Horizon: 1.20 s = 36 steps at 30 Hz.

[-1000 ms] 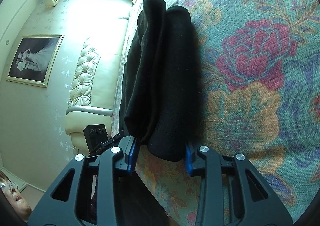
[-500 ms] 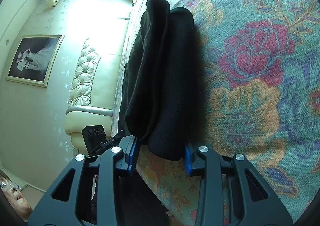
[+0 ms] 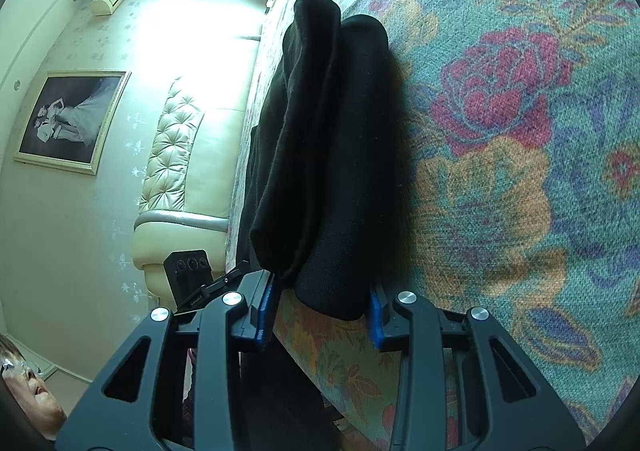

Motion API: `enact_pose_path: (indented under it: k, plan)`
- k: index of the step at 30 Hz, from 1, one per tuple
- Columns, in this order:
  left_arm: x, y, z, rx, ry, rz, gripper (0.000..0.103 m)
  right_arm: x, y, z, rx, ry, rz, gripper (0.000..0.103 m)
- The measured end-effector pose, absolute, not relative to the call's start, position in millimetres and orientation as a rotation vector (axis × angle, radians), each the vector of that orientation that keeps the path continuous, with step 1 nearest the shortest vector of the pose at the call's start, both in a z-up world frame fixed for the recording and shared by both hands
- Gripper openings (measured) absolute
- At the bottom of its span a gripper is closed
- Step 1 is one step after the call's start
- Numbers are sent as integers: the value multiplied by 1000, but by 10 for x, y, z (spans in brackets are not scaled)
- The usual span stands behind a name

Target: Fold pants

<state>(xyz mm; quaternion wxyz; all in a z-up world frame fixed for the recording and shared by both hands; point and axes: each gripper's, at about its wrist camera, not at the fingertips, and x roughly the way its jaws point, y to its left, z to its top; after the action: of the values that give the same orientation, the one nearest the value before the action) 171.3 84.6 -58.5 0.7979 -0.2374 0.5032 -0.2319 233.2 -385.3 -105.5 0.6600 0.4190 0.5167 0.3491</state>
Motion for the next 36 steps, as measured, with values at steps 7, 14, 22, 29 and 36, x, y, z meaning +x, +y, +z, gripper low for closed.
enact_pose_path:
  k: [7,14,22,29,36]
  plan:
    - [1717,838,-583,-511,1081,-500,44,2323,-3864,-1048,951,1169,791,35]
    - [1722,831,-584,-514,1082,-502,44,2317,-3889,-1040,956,1168,791,35]
    - [1719,826,-584,-514,1083,-504,44,2309,-3891,-1047,957,1168,792,35]
    - [1729,809,-599,-517,1083,-510,44,2318,-3885,-1055,955,1171,793,37]
    - [1750,844,-644,-539,1070,-523,54,2342,-3871,-1020,927,1175,777,47]
